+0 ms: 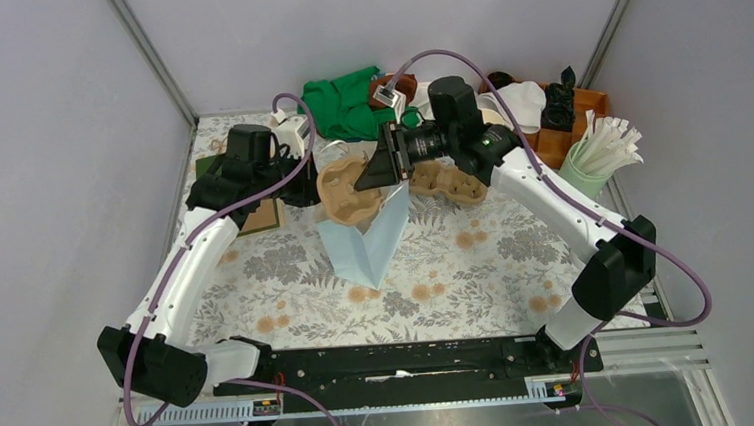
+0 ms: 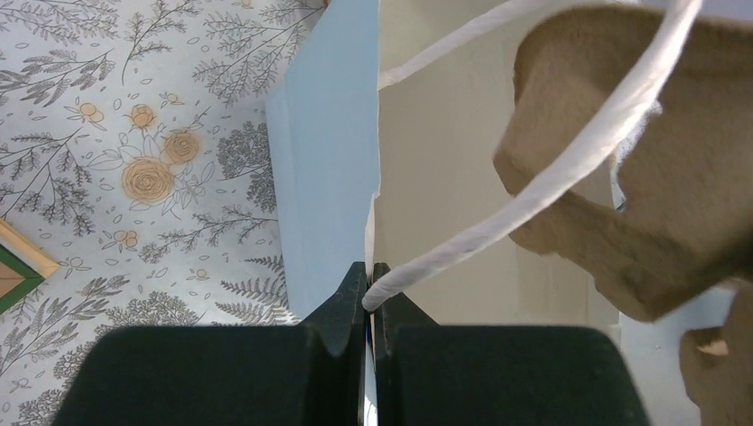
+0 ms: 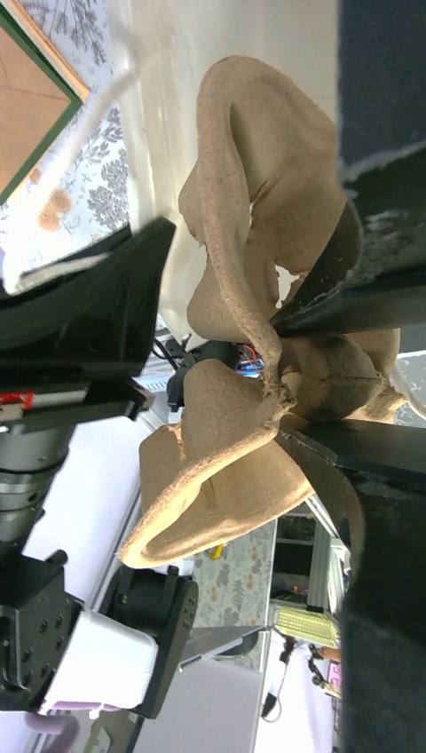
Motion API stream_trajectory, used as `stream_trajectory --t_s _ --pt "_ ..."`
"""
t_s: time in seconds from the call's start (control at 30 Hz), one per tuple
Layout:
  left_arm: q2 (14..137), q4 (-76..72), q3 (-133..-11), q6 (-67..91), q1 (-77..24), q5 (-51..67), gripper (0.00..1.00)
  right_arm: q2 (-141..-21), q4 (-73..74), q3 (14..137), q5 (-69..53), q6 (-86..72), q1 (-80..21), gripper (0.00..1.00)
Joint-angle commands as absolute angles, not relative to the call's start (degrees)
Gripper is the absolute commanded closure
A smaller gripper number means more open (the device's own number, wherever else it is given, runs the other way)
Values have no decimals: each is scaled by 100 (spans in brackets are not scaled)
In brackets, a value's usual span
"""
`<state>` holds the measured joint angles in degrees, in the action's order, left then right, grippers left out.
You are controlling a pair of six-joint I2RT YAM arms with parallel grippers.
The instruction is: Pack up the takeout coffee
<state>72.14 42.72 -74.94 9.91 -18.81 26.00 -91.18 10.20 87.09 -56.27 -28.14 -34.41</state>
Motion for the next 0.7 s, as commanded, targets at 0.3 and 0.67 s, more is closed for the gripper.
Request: stream_trajectory --t_s 0.3,0.67 --pt "7101 4008 -7637 949 -1872 3308 100 -9998 4038 10664 -4620 -1208 -3395 67" --pt "7168 4086 -7663 921 -1936 3277 100 -10374 5281 11633 -3751 -587 -3603 63"
